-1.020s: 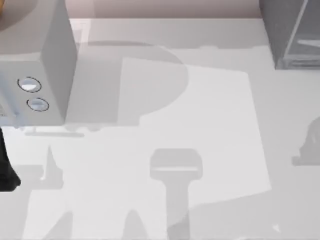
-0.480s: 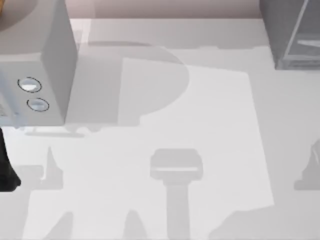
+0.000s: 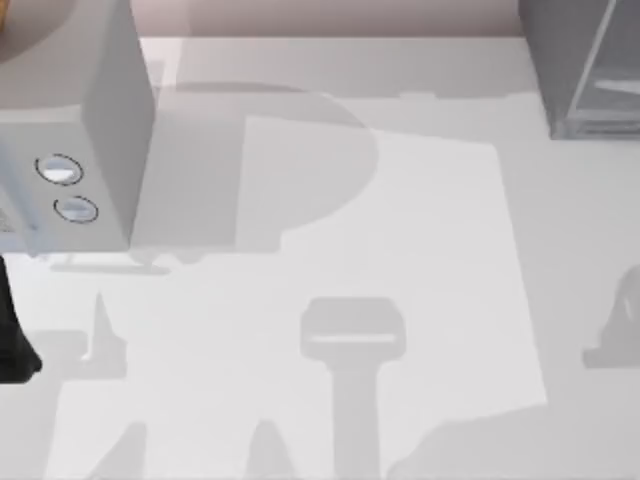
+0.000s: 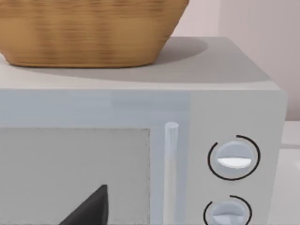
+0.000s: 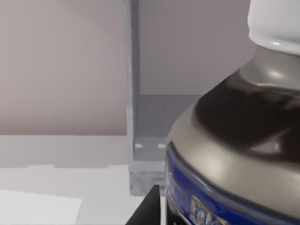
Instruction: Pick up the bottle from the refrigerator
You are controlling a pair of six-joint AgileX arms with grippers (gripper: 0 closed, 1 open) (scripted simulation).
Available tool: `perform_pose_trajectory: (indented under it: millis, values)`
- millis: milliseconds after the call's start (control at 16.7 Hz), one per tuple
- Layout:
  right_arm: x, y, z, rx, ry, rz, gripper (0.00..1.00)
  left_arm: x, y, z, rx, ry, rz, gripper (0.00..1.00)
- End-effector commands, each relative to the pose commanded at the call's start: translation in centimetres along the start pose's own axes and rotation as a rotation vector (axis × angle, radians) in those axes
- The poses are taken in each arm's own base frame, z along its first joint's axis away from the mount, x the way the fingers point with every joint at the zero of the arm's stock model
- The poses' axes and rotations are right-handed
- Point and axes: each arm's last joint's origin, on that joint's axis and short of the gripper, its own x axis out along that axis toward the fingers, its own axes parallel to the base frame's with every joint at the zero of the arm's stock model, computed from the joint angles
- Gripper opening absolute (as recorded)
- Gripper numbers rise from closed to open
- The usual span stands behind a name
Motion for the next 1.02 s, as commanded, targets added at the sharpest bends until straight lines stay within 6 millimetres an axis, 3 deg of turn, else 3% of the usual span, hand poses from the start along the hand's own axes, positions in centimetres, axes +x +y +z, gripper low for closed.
perform_pose_trajectory:
  millis: [240, 480, 780, 1020]
  values:
    - [2.2, 0.9, 3.2, -0.001, -0.019, -0.006, 0.00, 0.0, 0.0, 0.0, 0.000, 0.000, 0.000, 1.00]
    - [7.1, 3.1, 5.1, -0.006, 0.016, -0.010, 0.00, 0.0, 0.0, 0.0, 0.000, 0.000, 0.000, 1.00]
    - [14.2, 8.1, 3.5, -0.019, 0.066, -0.007, 0.00, 0.0, 0.0, 0.0, 0.000, 0.000, 0.000, 1.00]
    - [18.0, 12.6, 0.8, -0.015, 0.057, -0.003, 0.00, 0.0, 0.0, 0.0, 0.000, 0.000, 0.000, 1.00]
